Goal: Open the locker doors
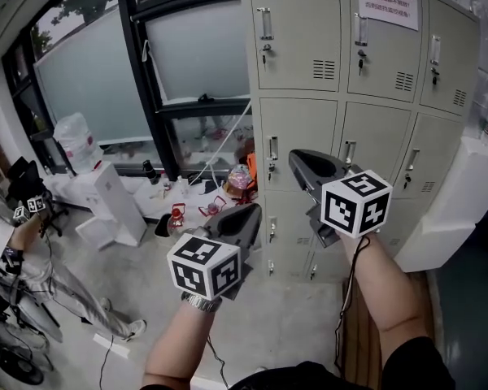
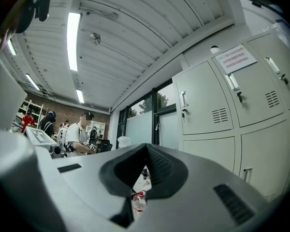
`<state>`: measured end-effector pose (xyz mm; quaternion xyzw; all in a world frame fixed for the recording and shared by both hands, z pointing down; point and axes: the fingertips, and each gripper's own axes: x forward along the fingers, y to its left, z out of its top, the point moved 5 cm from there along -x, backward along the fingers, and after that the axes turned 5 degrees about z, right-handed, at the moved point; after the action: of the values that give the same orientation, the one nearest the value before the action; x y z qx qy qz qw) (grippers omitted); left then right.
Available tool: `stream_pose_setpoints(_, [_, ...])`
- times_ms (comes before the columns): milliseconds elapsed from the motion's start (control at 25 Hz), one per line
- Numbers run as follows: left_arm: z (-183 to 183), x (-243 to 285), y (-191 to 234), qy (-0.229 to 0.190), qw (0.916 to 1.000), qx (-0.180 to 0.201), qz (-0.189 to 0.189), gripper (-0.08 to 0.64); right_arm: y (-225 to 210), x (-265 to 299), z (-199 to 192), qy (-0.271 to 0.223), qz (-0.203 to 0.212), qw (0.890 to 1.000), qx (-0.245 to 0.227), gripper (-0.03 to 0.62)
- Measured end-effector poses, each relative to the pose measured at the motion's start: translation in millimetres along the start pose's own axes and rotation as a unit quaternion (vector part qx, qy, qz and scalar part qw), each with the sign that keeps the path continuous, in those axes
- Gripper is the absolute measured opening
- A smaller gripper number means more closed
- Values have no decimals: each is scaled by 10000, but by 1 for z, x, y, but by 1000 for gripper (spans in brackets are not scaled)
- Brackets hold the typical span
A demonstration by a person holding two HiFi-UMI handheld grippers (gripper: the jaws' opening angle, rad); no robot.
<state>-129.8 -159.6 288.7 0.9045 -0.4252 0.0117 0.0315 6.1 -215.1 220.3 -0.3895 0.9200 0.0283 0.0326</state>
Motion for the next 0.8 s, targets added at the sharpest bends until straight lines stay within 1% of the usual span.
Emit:
stream_pose_setpoints(200, [2, 9, 14, -15, 10000, -35, -77, -3, -8, 23, 7, 32, -43, 10000, -1, 0])
stream_pose_setpoints(400, [3, 28, 30, 12, 9999, -13, -99, -3, -29, 47, 17, 2, -106, 9999, -74, 0])
stream_pose_setpoints(800, [27, 98, 72, -112, 9998, 106, -106, -3, -88, 108, 43, -193, -63, 9997, -156, 0])
